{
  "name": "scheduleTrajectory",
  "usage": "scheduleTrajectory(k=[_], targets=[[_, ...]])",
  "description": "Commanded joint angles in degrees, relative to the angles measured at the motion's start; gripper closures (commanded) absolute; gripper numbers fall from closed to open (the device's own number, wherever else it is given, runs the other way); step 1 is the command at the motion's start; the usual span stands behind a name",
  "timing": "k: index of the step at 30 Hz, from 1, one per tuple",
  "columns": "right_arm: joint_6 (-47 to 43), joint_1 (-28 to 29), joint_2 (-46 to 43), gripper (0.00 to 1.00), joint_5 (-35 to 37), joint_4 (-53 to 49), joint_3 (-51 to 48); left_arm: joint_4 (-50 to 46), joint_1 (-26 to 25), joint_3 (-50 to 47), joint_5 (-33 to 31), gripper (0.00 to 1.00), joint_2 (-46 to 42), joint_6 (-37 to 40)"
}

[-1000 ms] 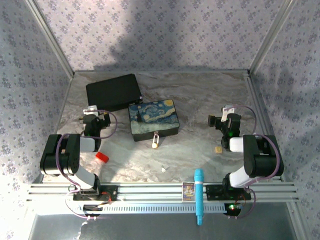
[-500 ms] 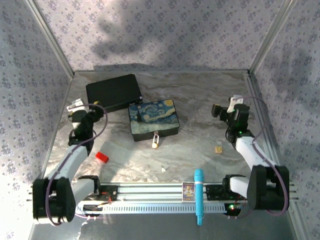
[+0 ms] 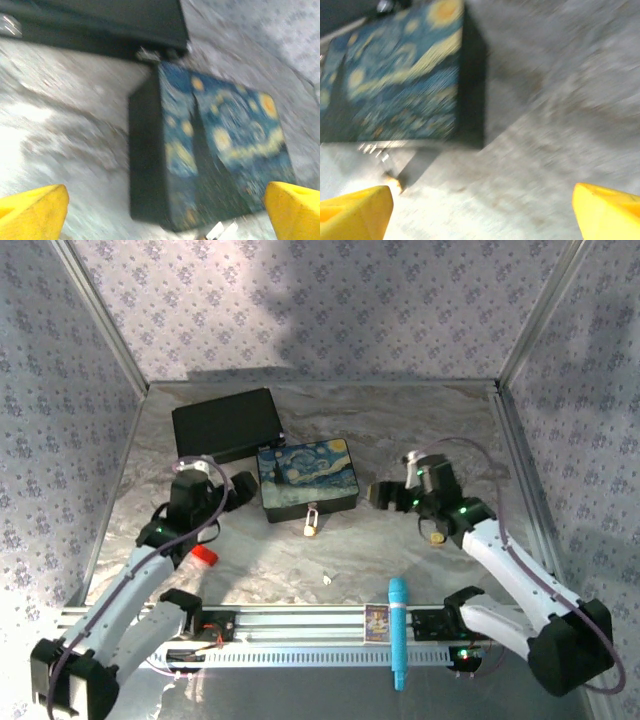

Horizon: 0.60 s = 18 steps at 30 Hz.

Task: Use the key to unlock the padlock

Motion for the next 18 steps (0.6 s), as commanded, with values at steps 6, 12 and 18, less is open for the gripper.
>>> scheduleTrajectory(k=[6,12,18], targets=[[22.22,28.31,7.74,0.23,19.31,-6.15,-0.10,-2.93,-16.74,-5.93,-0.11,0.06,-3.52,-13.26],[30.14,40.37,18.68,0.35,23.21,-3.67,2.72,0.81,-26.19,-8.72,-4.18,0.09,-3.53,-18.82],[34.92,47.02,27.97,0.45,25.34,-3.70,6.76,2.57,-28.82,-8.97,-5.54,0.11,-1.54,-20.04]])
